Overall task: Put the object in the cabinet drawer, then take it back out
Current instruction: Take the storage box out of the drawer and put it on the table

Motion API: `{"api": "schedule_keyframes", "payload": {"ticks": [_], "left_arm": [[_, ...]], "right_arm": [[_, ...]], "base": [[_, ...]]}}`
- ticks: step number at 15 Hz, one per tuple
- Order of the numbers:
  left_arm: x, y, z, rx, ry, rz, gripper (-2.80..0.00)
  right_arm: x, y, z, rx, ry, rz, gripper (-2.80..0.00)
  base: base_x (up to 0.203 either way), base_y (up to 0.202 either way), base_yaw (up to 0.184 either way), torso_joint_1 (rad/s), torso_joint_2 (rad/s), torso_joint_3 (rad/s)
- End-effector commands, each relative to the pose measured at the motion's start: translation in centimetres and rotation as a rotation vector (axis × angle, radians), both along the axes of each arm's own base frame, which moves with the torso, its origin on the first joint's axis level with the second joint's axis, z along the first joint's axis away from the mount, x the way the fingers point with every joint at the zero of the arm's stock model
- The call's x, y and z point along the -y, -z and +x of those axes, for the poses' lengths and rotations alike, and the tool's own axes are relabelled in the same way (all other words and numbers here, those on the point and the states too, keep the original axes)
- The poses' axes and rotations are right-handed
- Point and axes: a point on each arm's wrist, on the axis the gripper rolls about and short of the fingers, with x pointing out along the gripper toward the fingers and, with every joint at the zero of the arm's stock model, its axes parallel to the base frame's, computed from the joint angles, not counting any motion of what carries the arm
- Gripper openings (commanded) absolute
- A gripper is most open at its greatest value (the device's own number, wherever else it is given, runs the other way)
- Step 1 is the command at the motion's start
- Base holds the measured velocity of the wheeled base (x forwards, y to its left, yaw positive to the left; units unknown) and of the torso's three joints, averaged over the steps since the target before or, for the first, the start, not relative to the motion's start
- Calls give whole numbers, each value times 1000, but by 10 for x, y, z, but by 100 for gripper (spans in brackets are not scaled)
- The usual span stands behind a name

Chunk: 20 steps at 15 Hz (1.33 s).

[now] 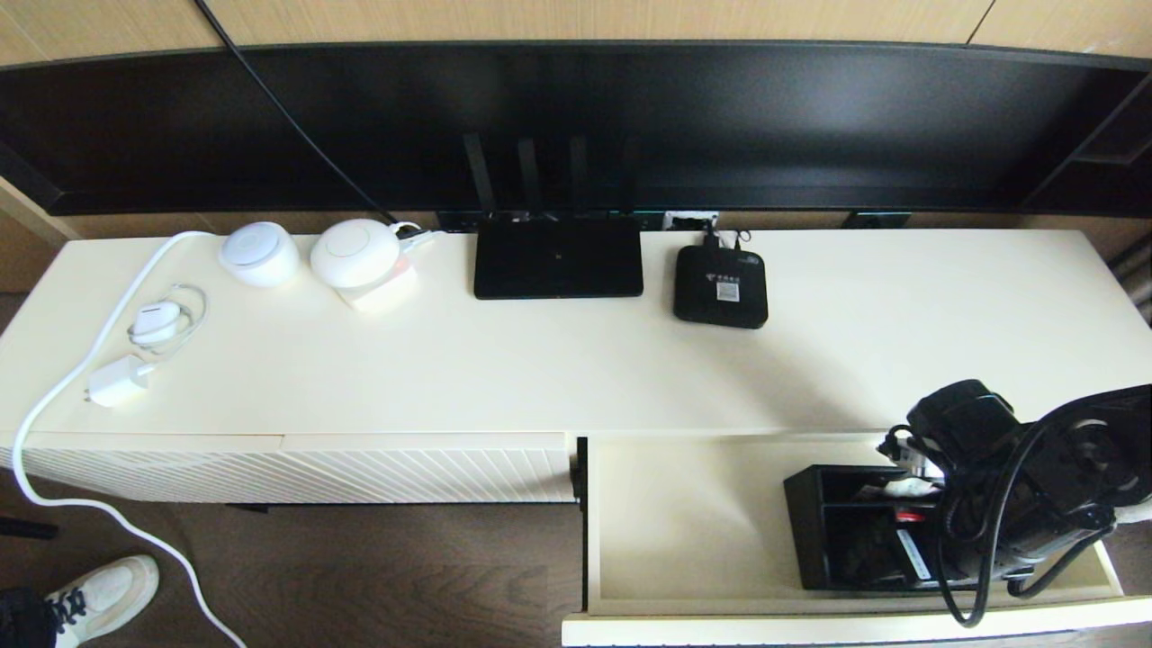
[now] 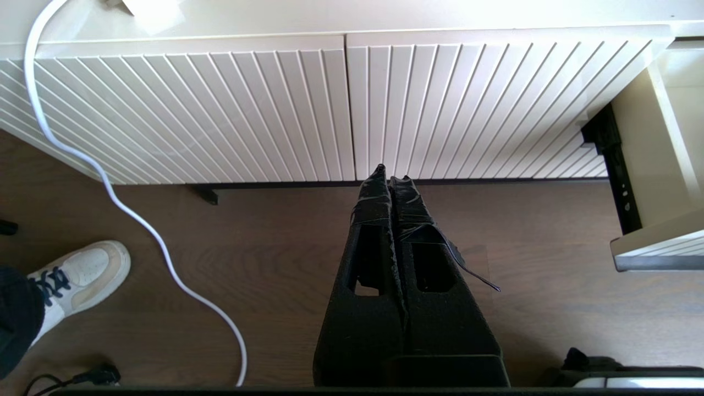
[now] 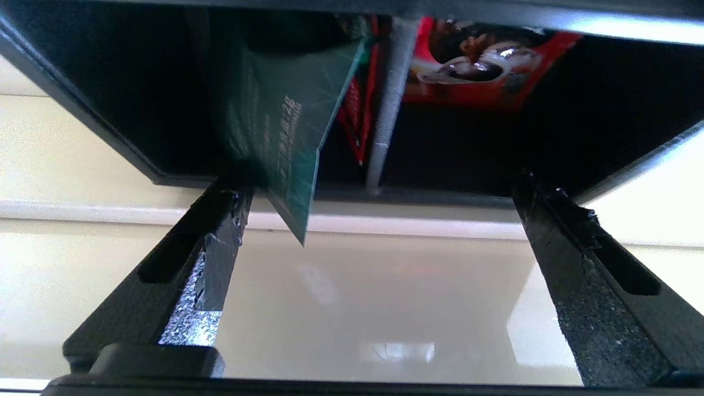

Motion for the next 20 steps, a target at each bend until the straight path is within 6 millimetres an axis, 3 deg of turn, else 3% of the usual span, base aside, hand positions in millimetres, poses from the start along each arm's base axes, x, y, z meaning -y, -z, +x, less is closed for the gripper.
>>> {"api": "schedule_keyframes", "payload": {"ticks": [1, 12, 13, 20], "left_arm": [[0, 0, 0, -1, 0, 0, -280], [0, 0, 0, -1, 0, 0, -280], [0, 0, 0, 0, 0, 0, -280], [0, 0, 0, 1, 0, 0, -280]], "right_arm": [[0, 5, 1, -17, 1, -3, 0], [-4, 11, 3, -12, -11, -2, 0], [-4, 10, 3, -9, -12, -2, -280], [-5, 7, 2, 5, -16, -1, -280]], "base": [[0, 0, 0, 0, 0, 0], [0, 0, 0, 0, 0, 0], [0, 0, 0, 0, 0, 0], [0, 0, 0, 0, 0, 0]]}}
